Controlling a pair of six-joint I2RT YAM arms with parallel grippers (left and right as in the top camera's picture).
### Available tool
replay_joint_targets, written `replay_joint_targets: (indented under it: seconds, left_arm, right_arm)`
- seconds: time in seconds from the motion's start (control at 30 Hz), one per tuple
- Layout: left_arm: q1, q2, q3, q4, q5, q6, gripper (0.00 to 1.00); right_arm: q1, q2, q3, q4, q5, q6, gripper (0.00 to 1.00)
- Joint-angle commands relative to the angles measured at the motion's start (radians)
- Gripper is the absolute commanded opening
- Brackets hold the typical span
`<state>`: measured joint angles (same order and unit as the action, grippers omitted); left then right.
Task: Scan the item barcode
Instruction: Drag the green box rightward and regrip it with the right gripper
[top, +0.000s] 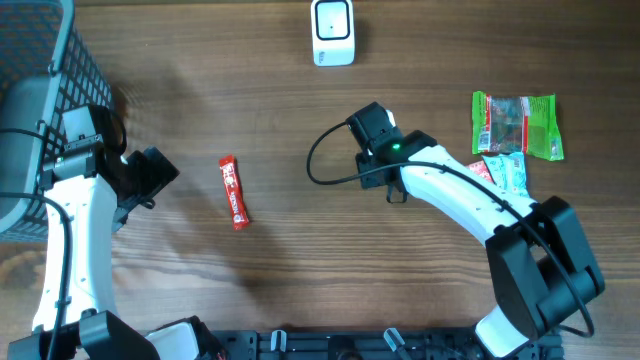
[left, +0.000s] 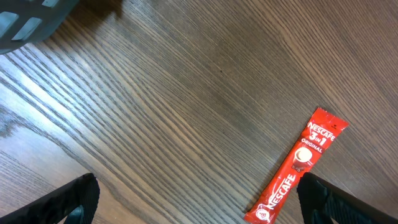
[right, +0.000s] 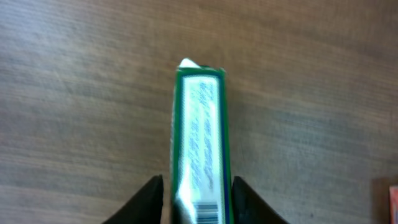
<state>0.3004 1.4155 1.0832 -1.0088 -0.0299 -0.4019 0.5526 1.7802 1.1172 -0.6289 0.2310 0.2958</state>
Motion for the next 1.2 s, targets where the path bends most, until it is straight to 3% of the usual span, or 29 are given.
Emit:
replay_joint_targets:
  seconds: [0.0,0.17,0.37,0.5,0.67,0.9,1.17]
  left_arm:
    - [0.006,-0.011,-0.003,0.0,-0.013,-0.01,1.0]
    - [0.006,-0.011,-0.003,0.0,-0.013,-0.01,1.0]
    - [0.006,-0.011,-0.003,0.0,-0.013,-0.01,1.0]
    - [0.006,-0.011,-0.002,0.0,-0.013,-0.01,1.0]
    - [0.006,-0.011,-0.003,0.0,-0.013,-0.01,1.0]
    - [0.006,-0.011,-0.003,0.0,-0.013,-0.01,1.0]
    - [0.006,-0.011,-0.003,0.0,-0.013,-0.01,1.0]
  right_arm:
    - [-0.001,-0.013,-0.007,-0.038,-0.01,-0.008,0.59]
    - [-0.002,-0.013,-0.007,-0.03,-0.03,-0.008,0.72]
    - [-0.002,0.01,-0.013,0.01,-0.039,0.026,0.66]
    - [-0.002,0.014,-0.013,-0.079,-0.244,0.041,0.66]
    - [-0.002,0.014,-0.013,-0.15,-0.288,0.109,0.67]
    - [0.001,0.014,-0.013,-0.083,-0.5,0.107,0.73]
    - [0.001,0.014,-0.013,0.0,-0.522,0.132,0.78]
